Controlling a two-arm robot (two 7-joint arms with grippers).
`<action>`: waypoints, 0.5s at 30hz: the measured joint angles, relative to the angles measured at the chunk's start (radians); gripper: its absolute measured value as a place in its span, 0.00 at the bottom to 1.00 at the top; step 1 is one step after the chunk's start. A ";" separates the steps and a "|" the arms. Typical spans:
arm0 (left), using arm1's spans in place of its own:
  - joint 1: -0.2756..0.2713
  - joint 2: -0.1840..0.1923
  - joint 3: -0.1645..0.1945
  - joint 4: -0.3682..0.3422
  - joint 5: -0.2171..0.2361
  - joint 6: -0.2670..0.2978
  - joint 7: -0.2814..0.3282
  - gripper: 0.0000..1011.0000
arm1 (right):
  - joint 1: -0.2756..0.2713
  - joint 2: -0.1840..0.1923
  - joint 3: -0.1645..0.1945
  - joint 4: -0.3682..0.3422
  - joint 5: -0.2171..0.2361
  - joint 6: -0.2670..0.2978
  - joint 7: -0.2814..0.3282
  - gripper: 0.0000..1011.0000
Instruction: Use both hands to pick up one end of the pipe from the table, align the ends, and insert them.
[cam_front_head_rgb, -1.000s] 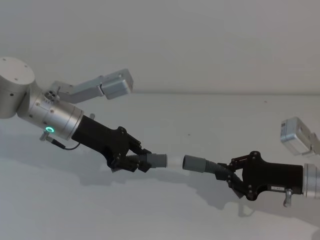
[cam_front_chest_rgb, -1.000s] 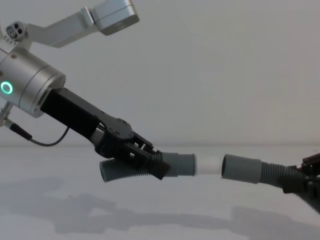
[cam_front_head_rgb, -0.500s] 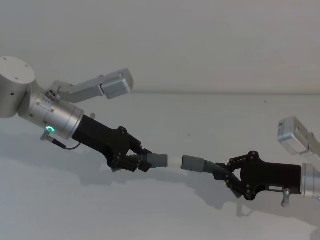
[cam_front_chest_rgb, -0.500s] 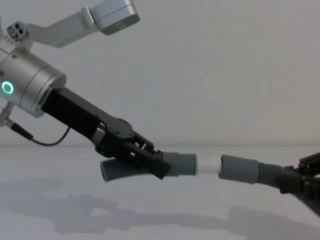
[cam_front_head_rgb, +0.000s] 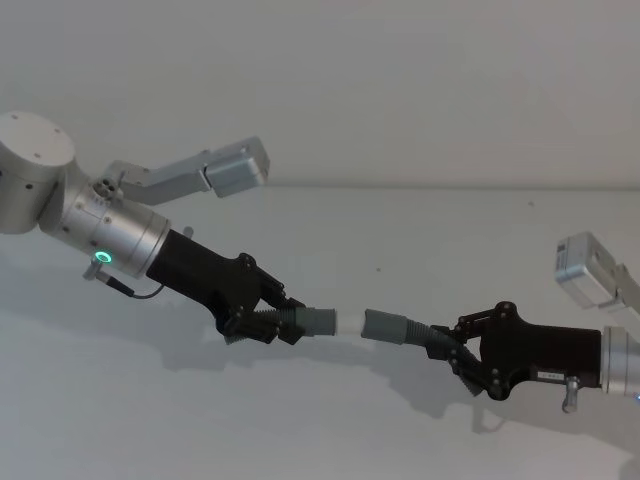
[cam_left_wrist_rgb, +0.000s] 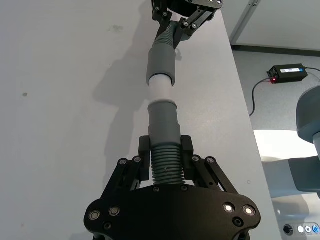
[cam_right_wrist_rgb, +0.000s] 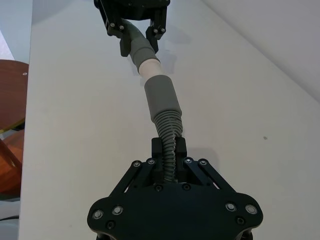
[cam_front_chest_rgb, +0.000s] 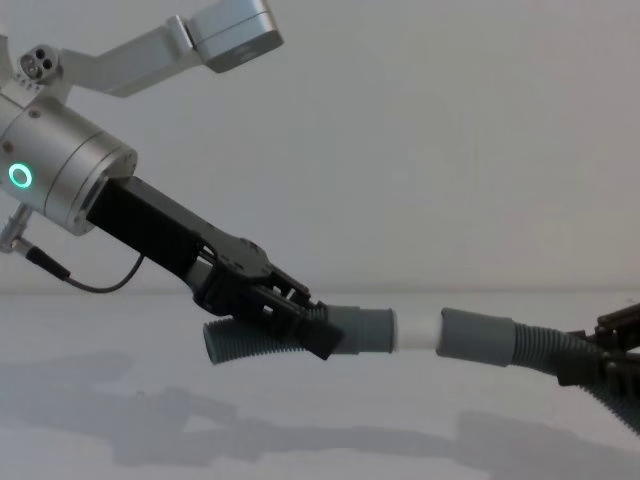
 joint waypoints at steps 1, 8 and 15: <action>-0.001 -0.001 0.001 0.002 -0.001 0.000 0.000 0.34 | 0.000 0.000 -0.001 0.000 0.001 0.000 0.000 0.12; -0.006 -0.003 0.006 0.005 -0.003 0.000 0.001 0.34 | 0.002 0.003 -0.005 0.001 0.005 -0.002 -0.001 0.12; -0.010 -0.006 0.012 0.009 -0.006 -0.003 0.003 0.34 | 0.004 0.007 -0.010 0.002 0.010 -0.006 -0.001 0.12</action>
